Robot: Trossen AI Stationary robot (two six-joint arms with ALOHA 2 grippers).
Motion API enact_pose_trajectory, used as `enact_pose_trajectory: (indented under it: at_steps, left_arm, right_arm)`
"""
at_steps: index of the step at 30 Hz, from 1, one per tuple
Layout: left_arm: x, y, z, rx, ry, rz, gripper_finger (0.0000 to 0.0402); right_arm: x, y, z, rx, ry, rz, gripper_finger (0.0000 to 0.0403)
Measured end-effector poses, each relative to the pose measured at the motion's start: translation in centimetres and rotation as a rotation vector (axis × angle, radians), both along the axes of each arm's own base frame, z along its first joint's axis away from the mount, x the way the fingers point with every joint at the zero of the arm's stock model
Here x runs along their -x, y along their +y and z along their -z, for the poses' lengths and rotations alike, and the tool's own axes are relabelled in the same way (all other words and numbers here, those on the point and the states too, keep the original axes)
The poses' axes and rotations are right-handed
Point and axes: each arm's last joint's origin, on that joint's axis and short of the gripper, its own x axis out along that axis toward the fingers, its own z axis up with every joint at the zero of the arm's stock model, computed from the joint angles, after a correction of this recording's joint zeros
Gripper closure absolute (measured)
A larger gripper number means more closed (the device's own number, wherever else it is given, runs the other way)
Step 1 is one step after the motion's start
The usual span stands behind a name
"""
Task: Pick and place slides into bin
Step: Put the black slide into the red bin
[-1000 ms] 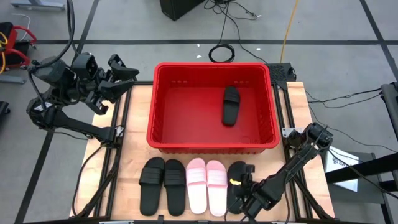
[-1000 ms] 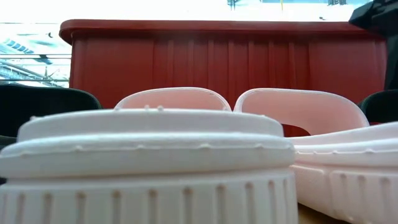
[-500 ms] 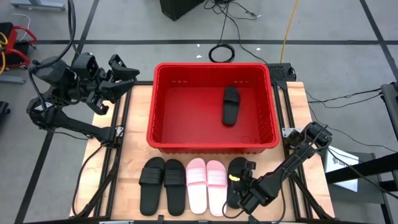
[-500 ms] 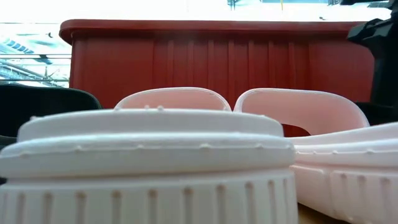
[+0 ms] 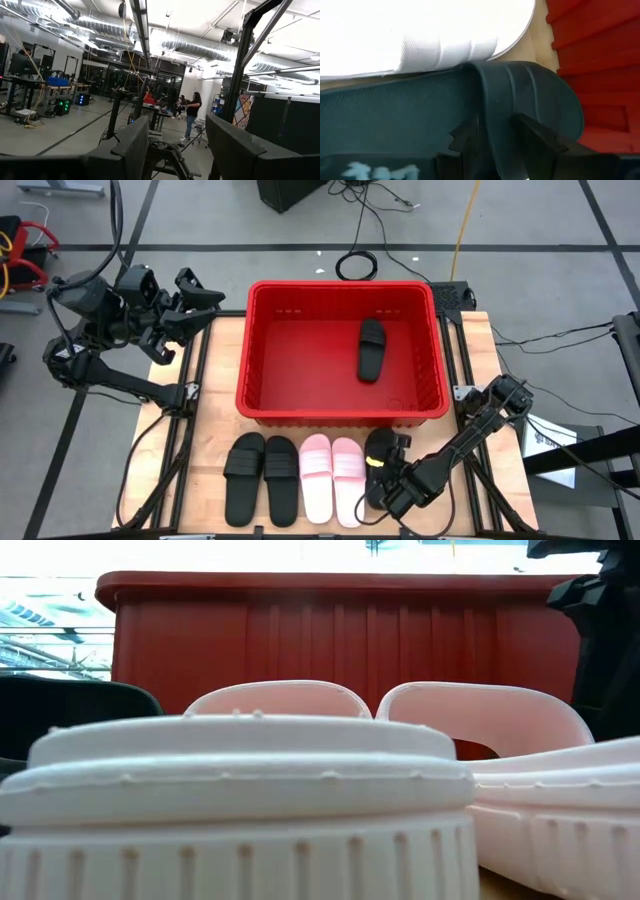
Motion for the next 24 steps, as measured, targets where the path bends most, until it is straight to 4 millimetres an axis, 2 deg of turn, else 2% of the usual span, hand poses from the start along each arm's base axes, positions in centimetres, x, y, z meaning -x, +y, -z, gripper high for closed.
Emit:
enact_pose_trajectory:
  at_steps: [10, 24]
  left_arm:
    - [-0.1, 0.0, 0.25, 0.002, 0.027, 0.001, 0.0199]
    - [-0.16, 0.0, 0.42, 0.002, 0.046, 0.0, 0.0199]
  right_arm:
    - [-0.11, -0.26, -0.1, 0.041, -0.049, 0.031, 0.0346]
    - [-0.27, -0.22, -0.11, 0.011, -0.077, 0.075, 0.0397]
